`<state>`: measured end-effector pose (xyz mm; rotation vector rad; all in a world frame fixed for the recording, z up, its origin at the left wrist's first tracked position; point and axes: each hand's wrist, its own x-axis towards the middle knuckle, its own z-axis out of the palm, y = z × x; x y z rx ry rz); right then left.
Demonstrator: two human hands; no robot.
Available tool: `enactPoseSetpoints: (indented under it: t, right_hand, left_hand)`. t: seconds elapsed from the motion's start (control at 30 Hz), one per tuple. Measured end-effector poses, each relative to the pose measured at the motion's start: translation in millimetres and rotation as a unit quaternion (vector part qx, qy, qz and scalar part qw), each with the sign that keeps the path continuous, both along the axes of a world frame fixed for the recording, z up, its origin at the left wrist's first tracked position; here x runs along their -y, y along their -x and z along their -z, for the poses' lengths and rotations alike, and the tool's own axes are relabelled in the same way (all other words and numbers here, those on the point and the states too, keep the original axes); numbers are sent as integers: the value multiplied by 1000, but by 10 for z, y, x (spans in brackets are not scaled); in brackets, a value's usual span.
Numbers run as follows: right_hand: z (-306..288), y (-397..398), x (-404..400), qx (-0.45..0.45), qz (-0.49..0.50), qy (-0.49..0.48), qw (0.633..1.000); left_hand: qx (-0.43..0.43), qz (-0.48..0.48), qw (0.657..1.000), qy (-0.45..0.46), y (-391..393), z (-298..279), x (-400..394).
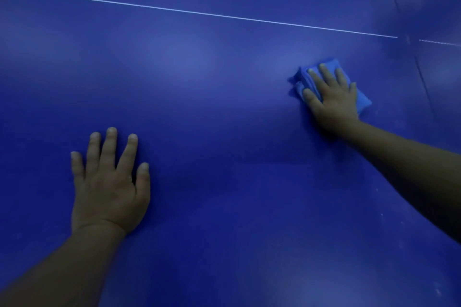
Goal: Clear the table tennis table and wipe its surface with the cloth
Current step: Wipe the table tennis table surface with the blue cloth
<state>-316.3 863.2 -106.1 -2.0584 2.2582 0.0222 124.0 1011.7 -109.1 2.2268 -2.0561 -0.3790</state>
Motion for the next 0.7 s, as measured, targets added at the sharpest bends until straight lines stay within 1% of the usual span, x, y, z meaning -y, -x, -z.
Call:
enactPoseSetpoints:
  t: [0.07, 0.17, 0.23, 0.3, 0.33, 0.37, 0.4, 0.43, 0.47, 0.5, 0.53, 0.57, 0.6, 0.63, 0.7]
  right_hand:
    - [1, -63, -155, 5, 31, 1, 1000]
    - [37, -280, -984, 7, 10, 17, 1000]
    - [25, -439, -1892, 20, -63, 14, 998]
    - [-17, -491, -2587, 20, -177, -2, 984]
    - [-47, -456, -2660, 21, -209, -23, 977]
    - [-48, -418, -2561, 23, -212, -29, 976]
    - [-21, -407, -2354, 18, -181, -17, 983]
    - [-14, -436, -2083, 17, -112, -2, 994]
    - [-12, -493, -1790, 24, -21, 4, 999]
    - [-18, -583, -1532, 33, 51, 2, 998]
    - [-11, -713, -1355, 39, 95, -2, 995]
    - [6, -888, -1284, 36, 100, -1, 994]
    - [25, -1094, -1331, 32, 69, 2, 997]
    - [42, -1311, -1505, 28, 15, 16, 999]
    - [60, -1678, -2160, 30, -111, 48, 992]
  left_hand:
    - [0, 2, 1000, 0, 0, 3, -2]
    - [-5, 3, 1000, -4, -12, 11, -6]
    - [-5, 1, 1000, -6, -16, 20, -11]
    - [-2, 2, 1000, -8, -12, 22, -14]
    - [-2, 3, 1000, -8, -9, 23, -16]
    - [0, 5, 1000, -7, -10, 19, -19]
    - [3, 10, 1000, -8, -14, 14, -20]
    - [5, 15, 1000, -9, -18, 8, -21]
    - [5, 19, 1000, -9, -25, 2, -22]
    - [6, 23, 1000, -7, -33, -4, -26]
    - [6, 27, 1000, -4, -39, -10, -34]
    - [7, 31, 999, -6, -46, -11, -47]
    - [7, 34, 999, -10, -52, -17, -54]
    - [3, 37, 999, -15, -59, -18, -51]
    - [-17, 42, 999, -26, -86, -20, -12]
